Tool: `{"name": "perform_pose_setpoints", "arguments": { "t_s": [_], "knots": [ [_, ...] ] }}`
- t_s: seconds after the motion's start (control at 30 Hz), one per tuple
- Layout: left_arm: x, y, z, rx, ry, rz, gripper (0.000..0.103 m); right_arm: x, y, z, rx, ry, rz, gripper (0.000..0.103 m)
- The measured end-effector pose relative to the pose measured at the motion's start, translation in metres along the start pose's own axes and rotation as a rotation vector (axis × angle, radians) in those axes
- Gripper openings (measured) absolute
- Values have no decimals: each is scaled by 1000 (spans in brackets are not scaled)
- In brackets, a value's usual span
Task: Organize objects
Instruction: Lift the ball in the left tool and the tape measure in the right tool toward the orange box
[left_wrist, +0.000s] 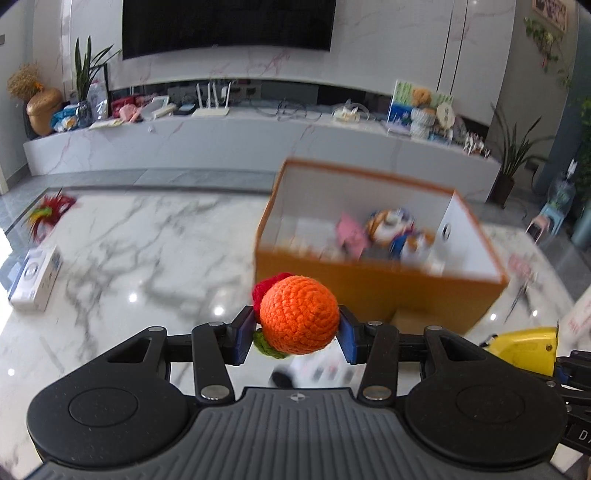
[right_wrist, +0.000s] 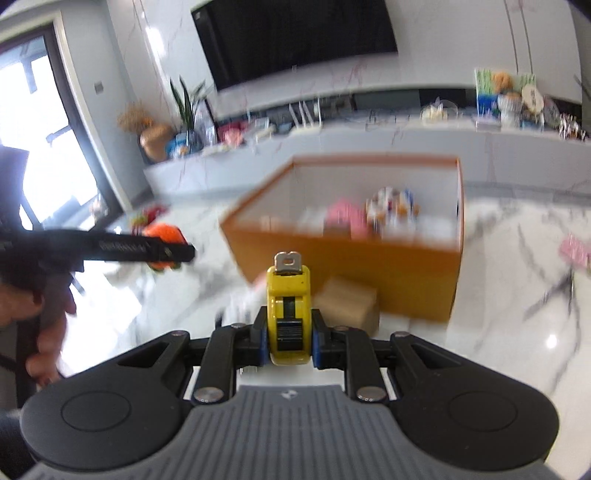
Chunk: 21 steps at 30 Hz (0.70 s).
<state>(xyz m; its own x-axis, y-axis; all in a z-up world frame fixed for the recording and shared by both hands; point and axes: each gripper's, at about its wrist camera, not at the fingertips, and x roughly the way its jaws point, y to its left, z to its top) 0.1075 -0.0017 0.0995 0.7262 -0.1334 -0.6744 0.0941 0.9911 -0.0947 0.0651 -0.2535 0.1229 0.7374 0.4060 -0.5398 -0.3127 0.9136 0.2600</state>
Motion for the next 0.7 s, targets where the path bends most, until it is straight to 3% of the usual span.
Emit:
{"name": "perform_pose_setpoints", "arguments": {
  "t_s": [0.13,0.27,0.43,0.57,0.7],
  "knots": [
    [20,-16,51,-5,-31,-22,53,6,-8,49,23,-102,-18,22],
    [70,-21,83,-20,-22,-33,53,31,-24,78,38,-156,-67,22],
    [138,-12,88,-70,70,-2,53,80,-52,82,99,-103,-89,22],
    [165,-7,89,-99,117,-9,53,109,-69,77,144,-51,-105,22],
    [183,-15,93,-66,126,6,53,131,-79,69,164,-9,-136,22]
  ]
}}
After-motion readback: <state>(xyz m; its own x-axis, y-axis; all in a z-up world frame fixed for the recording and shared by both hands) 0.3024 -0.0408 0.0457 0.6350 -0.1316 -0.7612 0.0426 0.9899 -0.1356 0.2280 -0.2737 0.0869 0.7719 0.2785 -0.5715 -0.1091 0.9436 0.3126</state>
